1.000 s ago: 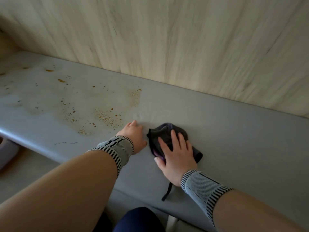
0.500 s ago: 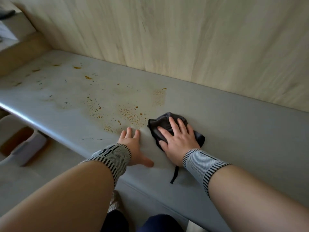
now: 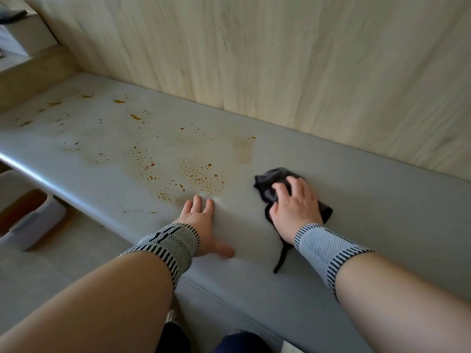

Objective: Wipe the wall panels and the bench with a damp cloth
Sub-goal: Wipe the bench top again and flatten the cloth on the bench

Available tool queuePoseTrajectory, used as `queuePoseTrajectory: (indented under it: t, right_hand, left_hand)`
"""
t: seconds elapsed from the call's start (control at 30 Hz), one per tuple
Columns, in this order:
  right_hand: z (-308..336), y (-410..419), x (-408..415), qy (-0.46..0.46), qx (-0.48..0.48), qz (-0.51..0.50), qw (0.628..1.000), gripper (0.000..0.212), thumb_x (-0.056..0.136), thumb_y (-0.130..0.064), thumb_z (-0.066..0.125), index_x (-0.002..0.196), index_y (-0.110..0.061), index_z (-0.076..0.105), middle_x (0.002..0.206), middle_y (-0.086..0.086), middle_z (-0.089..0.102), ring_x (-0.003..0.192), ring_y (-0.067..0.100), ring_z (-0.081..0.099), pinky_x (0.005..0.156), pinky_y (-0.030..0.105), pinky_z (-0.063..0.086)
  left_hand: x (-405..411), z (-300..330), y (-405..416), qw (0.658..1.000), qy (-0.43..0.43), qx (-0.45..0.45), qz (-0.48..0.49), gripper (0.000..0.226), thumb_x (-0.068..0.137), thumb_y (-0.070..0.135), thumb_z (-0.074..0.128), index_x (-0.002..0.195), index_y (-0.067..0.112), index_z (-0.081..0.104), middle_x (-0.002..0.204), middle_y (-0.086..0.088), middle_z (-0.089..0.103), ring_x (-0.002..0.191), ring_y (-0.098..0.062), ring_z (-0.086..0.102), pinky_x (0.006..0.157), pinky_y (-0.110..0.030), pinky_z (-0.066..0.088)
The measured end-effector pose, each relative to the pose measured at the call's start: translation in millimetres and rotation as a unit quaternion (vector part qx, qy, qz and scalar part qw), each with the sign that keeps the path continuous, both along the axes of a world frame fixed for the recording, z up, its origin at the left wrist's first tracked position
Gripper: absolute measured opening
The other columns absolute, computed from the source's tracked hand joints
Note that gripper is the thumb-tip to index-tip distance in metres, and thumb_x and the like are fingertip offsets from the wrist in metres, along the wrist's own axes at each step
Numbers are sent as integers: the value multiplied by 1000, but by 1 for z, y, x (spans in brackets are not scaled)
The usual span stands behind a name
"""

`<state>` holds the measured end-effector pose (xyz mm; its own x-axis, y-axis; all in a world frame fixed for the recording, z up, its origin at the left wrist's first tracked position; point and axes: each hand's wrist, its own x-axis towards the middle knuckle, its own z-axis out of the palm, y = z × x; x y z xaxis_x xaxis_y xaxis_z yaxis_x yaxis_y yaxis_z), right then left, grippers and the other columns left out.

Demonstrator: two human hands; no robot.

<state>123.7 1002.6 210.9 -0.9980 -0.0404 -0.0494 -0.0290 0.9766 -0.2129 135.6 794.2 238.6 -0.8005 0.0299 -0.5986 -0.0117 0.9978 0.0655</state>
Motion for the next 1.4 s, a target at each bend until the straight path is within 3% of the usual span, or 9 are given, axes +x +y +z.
queuePoseTrajectory:
  t: [0.1, 0.33, 0.57, 0.77, 0.83, 0.93, 1.0, 1.23, 1.4]
  right_hand:
    - [2, -19, -4, -35, -13, -49, 998, 56, 94, -25, 39, 148, -30, 24, 161, 6, 3, 146, 34, 5, 120, 45, 3]
    - [8, -40, 18, -44, 18, 244, 969, 58, 97, -20, 42, 152, -26, 25, 163, 2, 3, 148, 29, 4, 119, 40, 5]
    - [4, -16, -5, -20, 9, -66, 998, 53, 98, -15, 35, 149, -26, 29, 163, 2, 5, 147, 32, 6, 121, 42, 4]
    - [4, -46, 17, -25, -21, 245, 969, 57, 94, -15, 46, 149, -19, 35, 163, 6, 10, 148, 31, 8, 120, 38, 2]
    - [0, -24, 1, -14, 9, 191, 981, 56, 94, -14, 45, 148, -21, 36, 162, 6, 11, 148, 30, 10, 121, 37, 5]
    - [0, -5, -10, -6, 16, -45, 999, 53, 97, -19, 41, 149, -23, 31, 162, 5, 7, 147, 32, 7, 121, 41, 6]
    - [0, -21, -6, -1, 10, -81, 997, 54, 99, -18, 36, 151, -24, 26, 163, 4, 4, 147, 32, 6, 121, 42, 3]
    - [3, -37, 14, -22, -11, 265, 964, 60, 94, -12, 45, 152, -21, 29, 163, 5, 3, 150, 27, 2, 119, 33, -5]
    - [3, -41, -6, -6, 24, 3, 1000, 57, 98, -21, 35, 153, -22, 19, 163, 8, -9, 149, 29, -4, 121, 40, -2]
  left_hand:
    - [-1, 0, 0, 1000, -4, 1, 5, 142, 62, 76, 74, 155, 21, -19, 162, -5, -23, 151, -26, -16, 124, -43, 7]
    - [2, 9, 5, 1000, 3, -12, -24, 136, 69, 74, 70, 155, 15, -17, 163, -10, -20, 151, -26, -16, 121, -36, -3]
    - [1, 3, 1, 1000, -11, 7, 9, 142, 63, 75, 74, 155, 21, -20, 162, -4, -23, 151, -26, -16, 123, -44, 8]
    - [3, 10, 6, 1000, 2, -13, -25, 136, 70, 73, 70, 154, 14, -18, 163, -10, -20, 150, -26, -18, 121, -36, -5]
    - [2, 6, 3, 1000, 6, -4, -11, 140, 65, 75, 72, 155, 17, -18, 163, -8, -21, 151, -26, -16, 123, -40, 2]
    - [1, -1, -2, 1000, -4, 12, 18, 144, 60, 75, 75, 155, 22, -18, 162, -3, -24, 151, -24, -16, 122, -52, 15]
    - [1, -2, -2, 1000, -7, 16, 21, 144, 60, 75, 76, 155, 23, -18, 162, -2, -25, 151, -24, -17, 121, -55, 18]
    - [2, -7, -4, 999, 20, 22, 27, 146, 56, 76, 77, 155, 23, -17, 163, -2, -23, 151, -23, -17, 121, -52, 17]
    - [17, -6, -13, 996, 54, 68, 29, 133, 65, 72, 75, 158, 25, -7, 164, 5, -19, 151, -16, -14, 122, -51, 17]
